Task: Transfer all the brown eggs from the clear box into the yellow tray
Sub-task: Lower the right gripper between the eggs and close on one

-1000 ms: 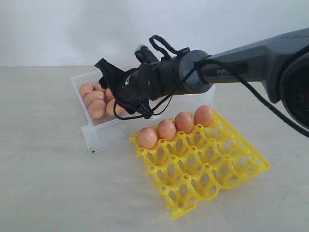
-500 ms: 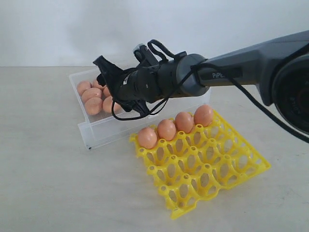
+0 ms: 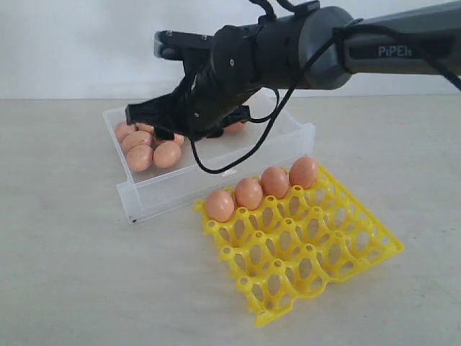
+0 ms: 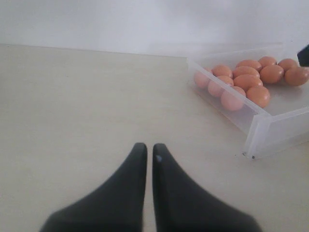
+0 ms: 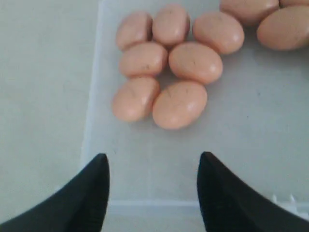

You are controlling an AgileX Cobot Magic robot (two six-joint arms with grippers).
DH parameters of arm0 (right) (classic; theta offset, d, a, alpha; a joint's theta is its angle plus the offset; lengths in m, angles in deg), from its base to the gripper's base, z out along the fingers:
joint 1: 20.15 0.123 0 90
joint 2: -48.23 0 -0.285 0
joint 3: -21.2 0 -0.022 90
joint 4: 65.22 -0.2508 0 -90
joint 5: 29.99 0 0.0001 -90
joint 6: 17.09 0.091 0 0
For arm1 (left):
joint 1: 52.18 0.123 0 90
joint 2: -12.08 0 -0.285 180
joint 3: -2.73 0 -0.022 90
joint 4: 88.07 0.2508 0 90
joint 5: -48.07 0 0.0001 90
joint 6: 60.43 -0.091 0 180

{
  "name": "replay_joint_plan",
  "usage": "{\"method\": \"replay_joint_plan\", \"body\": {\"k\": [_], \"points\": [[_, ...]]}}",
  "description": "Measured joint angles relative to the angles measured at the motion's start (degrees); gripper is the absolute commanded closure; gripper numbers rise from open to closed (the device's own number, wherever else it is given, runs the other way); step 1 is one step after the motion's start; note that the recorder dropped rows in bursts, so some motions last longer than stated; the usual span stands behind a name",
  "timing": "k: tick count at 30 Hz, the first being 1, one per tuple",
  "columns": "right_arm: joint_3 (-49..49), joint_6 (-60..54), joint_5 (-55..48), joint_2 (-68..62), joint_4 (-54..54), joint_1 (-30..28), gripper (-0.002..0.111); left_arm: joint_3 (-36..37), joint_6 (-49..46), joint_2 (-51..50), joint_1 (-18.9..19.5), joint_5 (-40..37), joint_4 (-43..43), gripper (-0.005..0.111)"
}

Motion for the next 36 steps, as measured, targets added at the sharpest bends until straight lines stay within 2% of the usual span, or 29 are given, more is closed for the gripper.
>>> {"method": "replay_joint_plan", "body": {"k": [3,5,10,15,31,36], "points": [[2.91,-12.89,-11.57,-0.11,-2.28,0.0,0.064,0.0,0.0,0.0,0.0,0.0,0.0,0.103],[5.92,-16.34,-12.96,-0.11,-2.79,0.0,0.064,0.0,0.0,0.0,0.0,0.0,0.0,0.103],[15.37,-15.36,-13.88,-5.69,-2.45,0.0,0.064,0.0,0.0,0.0,0.0,0.0,0.0,0.103],[22.56,-11.48,-24.04,-14.26,2.73,0.0,0.064,0.0,0.0,0.0,0.0,0.0,0.0,0.103],[24.38,-10.59,-42.43,-14.78,8.02,0.0,0.064,0.0,0.0,0.0,0.0,0.0,0.0,0.103],[24.38,-11.29,-43.85,-13.95,8.02,0.0,0.064,0.0,0.0,0.0,0.0,0.0,0.0,0.103]]}}
